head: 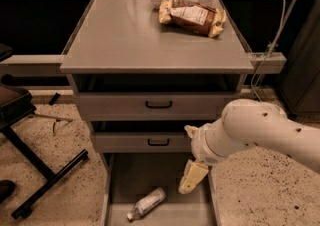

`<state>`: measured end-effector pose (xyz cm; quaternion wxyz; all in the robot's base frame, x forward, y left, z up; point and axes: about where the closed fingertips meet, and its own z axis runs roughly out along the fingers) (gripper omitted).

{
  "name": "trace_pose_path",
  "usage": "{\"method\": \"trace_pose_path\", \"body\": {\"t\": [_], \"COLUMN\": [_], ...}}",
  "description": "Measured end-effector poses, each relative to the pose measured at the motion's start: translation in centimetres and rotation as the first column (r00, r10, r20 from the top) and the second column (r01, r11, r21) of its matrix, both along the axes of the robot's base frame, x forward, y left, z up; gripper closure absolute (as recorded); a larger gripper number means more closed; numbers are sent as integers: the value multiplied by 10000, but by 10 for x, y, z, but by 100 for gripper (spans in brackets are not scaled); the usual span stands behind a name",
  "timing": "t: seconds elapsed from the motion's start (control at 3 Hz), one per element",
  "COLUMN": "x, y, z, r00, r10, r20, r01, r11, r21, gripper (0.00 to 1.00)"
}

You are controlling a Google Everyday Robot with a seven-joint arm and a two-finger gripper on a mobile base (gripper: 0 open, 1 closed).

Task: Pick blue plastic bottle from bottom drawer and place on counter

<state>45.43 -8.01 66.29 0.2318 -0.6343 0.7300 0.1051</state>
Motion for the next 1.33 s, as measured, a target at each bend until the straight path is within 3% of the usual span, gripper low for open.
{"method": "trace_pose_path", "body": {"t": [0.33,0.67,1.0,1.33], "x": [3,9,27,42], "y": [1,1,11,23], "z": [-20,-80,-140,-179], "r00": [10000,9997,9979,9916], "r10": [-11,-236,-618,-1152], "r20": [-13,-71,208,581], "r01": [11,241,589,1037], "r11": [9997,9974,9910,9796], "r21": [226,686,1198,1719], "gripper": [0,0,0,0]}}
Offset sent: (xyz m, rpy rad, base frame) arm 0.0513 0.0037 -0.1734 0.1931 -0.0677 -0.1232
